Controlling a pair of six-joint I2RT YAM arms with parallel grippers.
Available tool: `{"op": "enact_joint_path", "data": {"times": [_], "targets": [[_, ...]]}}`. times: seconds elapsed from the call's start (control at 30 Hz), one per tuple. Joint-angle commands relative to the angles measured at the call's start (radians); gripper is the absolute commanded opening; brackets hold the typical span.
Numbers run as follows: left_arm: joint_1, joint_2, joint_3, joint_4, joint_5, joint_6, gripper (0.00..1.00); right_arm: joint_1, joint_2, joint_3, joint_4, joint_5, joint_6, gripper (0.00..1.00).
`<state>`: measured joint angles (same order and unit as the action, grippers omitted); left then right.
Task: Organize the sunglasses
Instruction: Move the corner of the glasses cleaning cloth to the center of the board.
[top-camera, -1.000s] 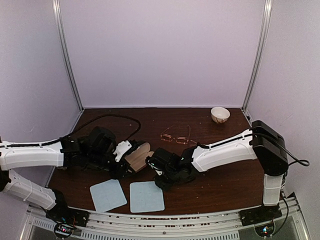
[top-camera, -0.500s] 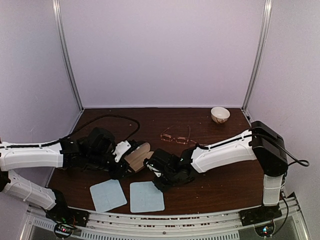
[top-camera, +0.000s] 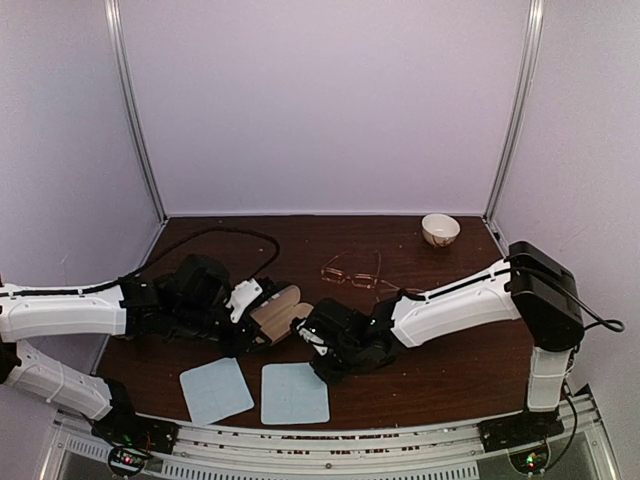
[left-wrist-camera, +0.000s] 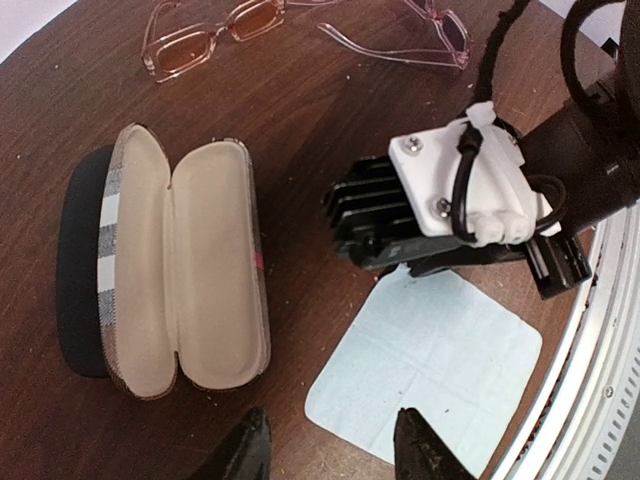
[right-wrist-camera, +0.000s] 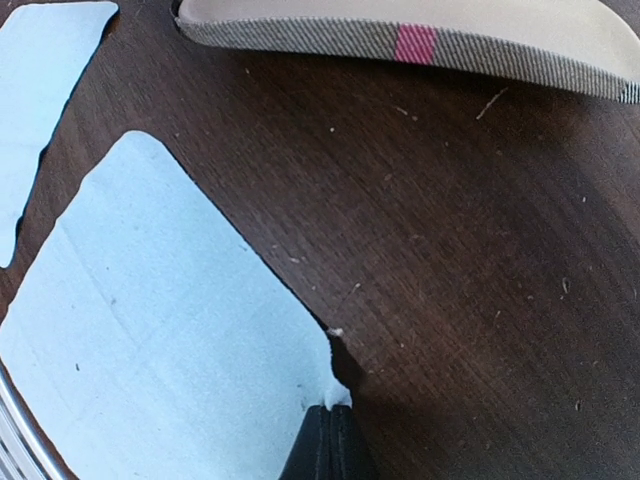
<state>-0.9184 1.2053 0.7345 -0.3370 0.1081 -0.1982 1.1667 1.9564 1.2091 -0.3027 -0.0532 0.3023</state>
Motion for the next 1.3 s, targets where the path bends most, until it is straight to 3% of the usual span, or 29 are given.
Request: {"op": "enact_joint_path", "data": {"times": [0.0, 1.07, 1.27], "targets": [[-0.005, -0.011, -0.001, 0.052, 0.003, -0.006, 0.45, -0.025, -0.022, -0.057, -0.057, -0.01, -0.041, 0.0], [-0.005, 0.055, 0.023, 0.098, 0.066, 0.048, 0.45, -0.262, -0.076, -0.138, -0.046, 0.066, -0.277, 0.0], [-0.005, 0.05, 0.012, 0.099, 0.065, 0.051, 0.45, -0.262, -0.071, -0.119, -0.062, 0.067, -0.273, 0.24]]}}
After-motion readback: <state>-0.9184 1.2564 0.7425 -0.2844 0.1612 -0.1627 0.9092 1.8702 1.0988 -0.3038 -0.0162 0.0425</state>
